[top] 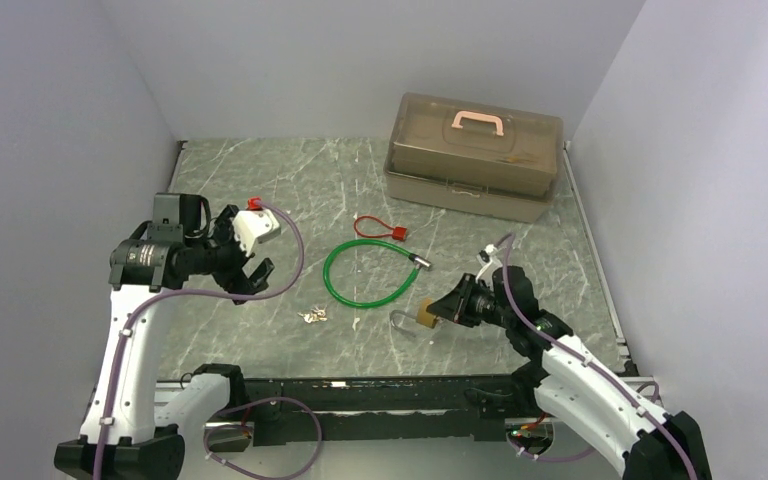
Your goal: Unlock with the key
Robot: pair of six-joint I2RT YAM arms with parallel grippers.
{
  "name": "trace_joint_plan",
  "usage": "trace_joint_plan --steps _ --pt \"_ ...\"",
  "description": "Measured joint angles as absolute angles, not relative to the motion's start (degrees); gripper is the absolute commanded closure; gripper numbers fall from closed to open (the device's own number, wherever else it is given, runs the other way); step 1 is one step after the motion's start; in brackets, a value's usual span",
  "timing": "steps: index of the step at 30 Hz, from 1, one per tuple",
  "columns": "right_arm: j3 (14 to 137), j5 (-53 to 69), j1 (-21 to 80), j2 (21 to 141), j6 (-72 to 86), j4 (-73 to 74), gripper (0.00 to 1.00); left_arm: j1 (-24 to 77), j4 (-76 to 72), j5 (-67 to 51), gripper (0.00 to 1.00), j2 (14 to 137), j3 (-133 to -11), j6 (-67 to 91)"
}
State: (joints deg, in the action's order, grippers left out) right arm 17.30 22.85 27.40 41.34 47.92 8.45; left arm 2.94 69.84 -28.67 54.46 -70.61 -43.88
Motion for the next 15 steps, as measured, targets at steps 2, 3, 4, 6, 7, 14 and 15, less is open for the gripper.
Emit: trace_joint_plan --steps 2,3,4,6,7,14,15 --pt "16.0 20.6 26.8 39.6 48.2 8.8 1.00 2.9 70.0 -29.3 0.01 55.3 -70.6 -43.9" --pt "15.3 19.5 26.5 38.7 48.2 9.3 1.00 2.8 70.1 -29.6 0.01 55.7 -70.6 -43.9" --pt "14.6 18.4 26.3 37.9 48.3 9.9 1.00 2.8 70.1 -30.0 0.01 56.0 -70.6 -43.8" --pt "13.3 16.7 26.2 36.0 48.4 10.9 1.00 2.8 70.2 -30.6 0.01 56.5 -70.6 -43.8" --pt "12.6 16.1 26.2 34.8 48.6 11.1 1.00 2.8 70.2 -30.9 0.01 56.7 -70.6 -43.8" --pt "9.1 13.9 26.0 28.3 49.3 11.1 0.78 2.8 70.1 -31.9 0.01 56.7 -70.6 -43.9" --pt "8.6 13.8 26.0 27.7 49.5 11.0 0.70 2.8 70.1 -32.1 0.01 56.7 -70.6 -43.9"
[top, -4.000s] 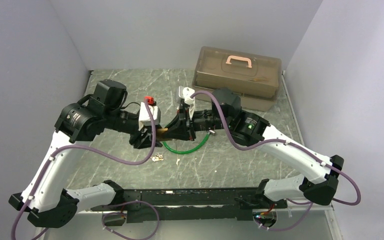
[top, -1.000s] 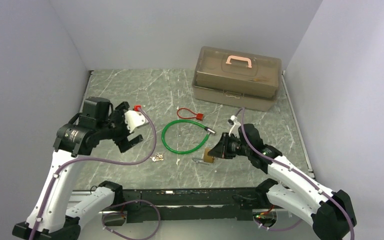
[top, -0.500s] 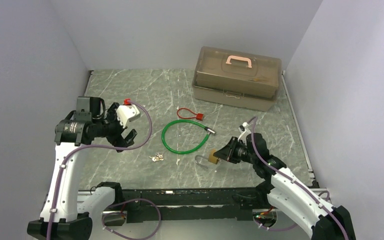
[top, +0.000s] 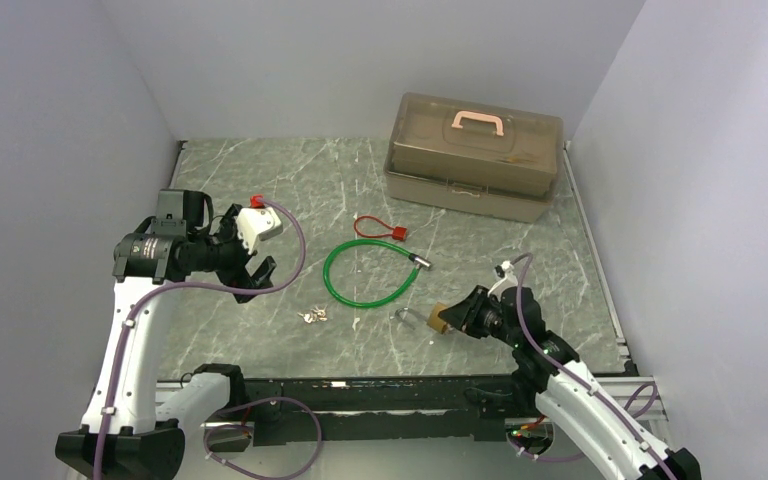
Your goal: Unlock with the key
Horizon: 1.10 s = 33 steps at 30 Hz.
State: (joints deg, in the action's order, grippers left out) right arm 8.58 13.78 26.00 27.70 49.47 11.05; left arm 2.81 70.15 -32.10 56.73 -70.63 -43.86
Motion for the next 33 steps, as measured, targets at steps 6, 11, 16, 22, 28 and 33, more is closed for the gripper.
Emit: trace_joint_plan --steps 6,11,16,22,28,33 --pt "4.8 12.3 25.9 24.7 50.9 12.2 0.53 2.8 70.1 -32.3 0.01 56.7 -70.7 -43.9" --pt "4.5 11.2 25.9 22.7 52.0 12.7 0.48 2.8 70.2 -32.4 0.01 56.7 -71.1 -43.9" --pt "5.4 8.9 25.9 20.9 52.4 15.1 0.40 2.8 70.3 -33.0 0.01 56.4 -71.9 -43.9" --pt "9.8 4.7 25.9 21.8 52.1 21.9 0.32 2.8 70.4 -33.2 0.01 56.3 -72.0 -43.8" --pt "17.3 3.0 25.9 29.5 50.4 19.9 0.33 2.8 70.0 -33.0 0.01 56.8 -72.0 -42.6" --pt "26.4 2.9 26.7 45.9 46.6 14.7 0.33 2.8 68.6 -32.6 0.01 57.0 -71.2 -41.9"
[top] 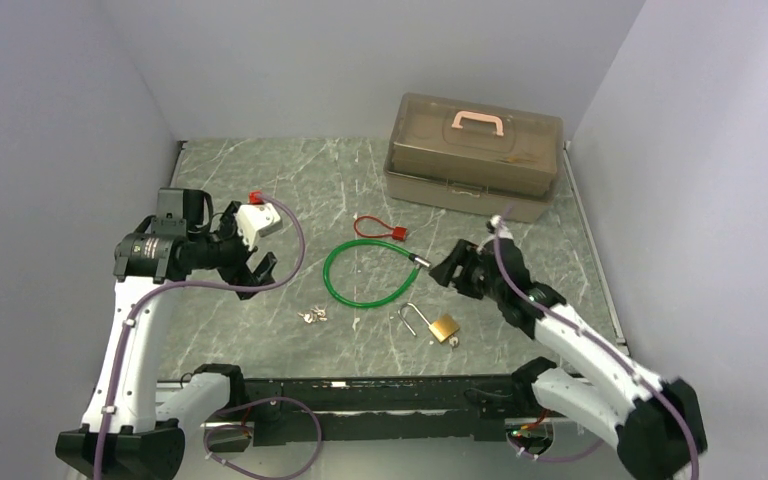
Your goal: Unlock with the key
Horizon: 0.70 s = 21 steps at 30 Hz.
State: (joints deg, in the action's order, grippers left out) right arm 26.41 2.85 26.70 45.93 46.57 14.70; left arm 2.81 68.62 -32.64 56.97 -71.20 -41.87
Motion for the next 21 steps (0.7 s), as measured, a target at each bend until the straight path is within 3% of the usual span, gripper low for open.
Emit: trace_joint_plan --steps 10,21 --pt "52.8 -2.3 41.4 79.4 33.9 9.3 0.39 1.9 65.2 -32.6 0.00 57.5 -64.1 -43.0" --pt "63.6 -0.7 52.8 96.6 26.5 7.7 0.40 -6.3 62.4 -33.6 0.01 60.5 -60.4 -44.3"
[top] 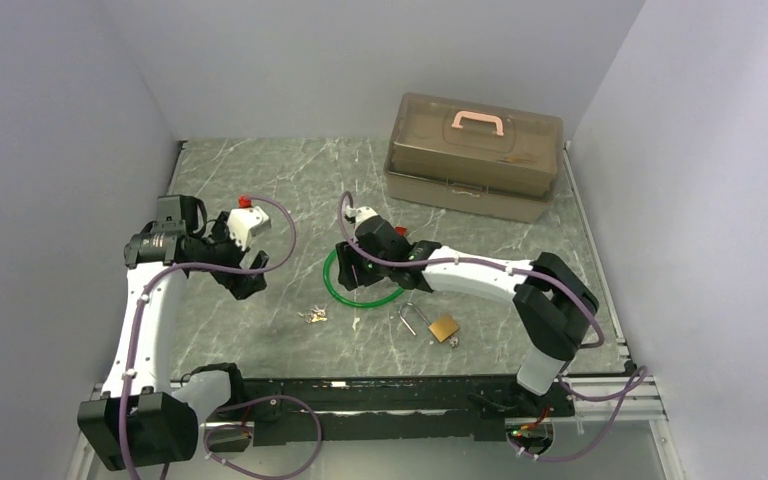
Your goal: Unlock with the key
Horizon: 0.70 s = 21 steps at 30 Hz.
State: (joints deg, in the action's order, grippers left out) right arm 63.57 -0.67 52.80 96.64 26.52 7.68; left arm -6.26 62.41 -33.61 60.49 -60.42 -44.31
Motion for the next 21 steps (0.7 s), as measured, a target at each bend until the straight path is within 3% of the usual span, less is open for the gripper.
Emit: trace_joint_plan --steps 9,15,21 --pt "72.0 1.5 59.2 105.4 20.9 8.5 0.41 -10.2 59.5 -33.3 0.01 61.0 -59.3 -42.3" --pt "75.7 2.6 65.8 110.9 17.5 8.6 0.46 -14.8 58.2 -32.8 0.01 63.7 -59.4 -39.7" --pt "76.9 3.0 66.2 114.8 16.9 9.5 0.51 -15.3 59.2 -32.8 0.01 62.7 -59.4 -39.9"
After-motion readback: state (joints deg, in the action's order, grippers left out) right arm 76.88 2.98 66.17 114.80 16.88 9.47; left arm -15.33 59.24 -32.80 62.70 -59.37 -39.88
